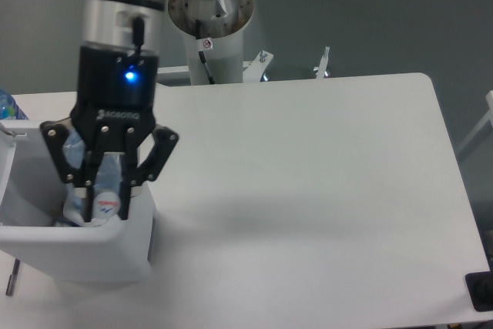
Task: Place the trash in the trash can
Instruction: 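Carry the bottle over the white bin and lower it in, then open the gripper to drop the bottle and raise it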
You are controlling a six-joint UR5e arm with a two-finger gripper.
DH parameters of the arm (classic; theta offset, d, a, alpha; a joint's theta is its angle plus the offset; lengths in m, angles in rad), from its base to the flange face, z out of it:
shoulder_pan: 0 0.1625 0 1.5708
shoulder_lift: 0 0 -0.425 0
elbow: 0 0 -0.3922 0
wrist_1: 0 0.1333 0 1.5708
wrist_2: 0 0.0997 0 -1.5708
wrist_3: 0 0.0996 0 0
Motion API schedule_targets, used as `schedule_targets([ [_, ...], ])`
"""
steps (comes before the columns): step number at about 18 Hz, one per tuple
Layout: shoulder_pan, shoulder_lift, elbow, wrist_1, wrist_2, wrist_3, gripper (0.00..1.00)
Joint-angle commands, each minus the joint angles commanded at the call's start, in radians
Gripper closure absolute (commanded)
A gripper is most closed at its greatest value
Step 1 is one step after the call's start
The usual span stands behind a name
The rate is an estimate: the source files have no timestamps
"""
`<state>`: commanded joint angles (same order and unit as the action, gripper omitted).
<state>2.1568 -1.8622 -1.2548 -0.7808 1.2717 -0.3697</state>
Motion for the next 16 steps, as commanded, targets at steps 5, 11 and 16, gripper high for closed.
schedule_targets([
  [5, -0.015, -0.025, -0.006, 0.002, 0.002, 0.055, 0.09],
  [11, -0.028, -0.034, -0.003, 0.002, 0.002, 0.208, 0.0],
  [16, -0.019, -0.031, 0.003, 0.002, 0.024, 0.321, 0.0],
])
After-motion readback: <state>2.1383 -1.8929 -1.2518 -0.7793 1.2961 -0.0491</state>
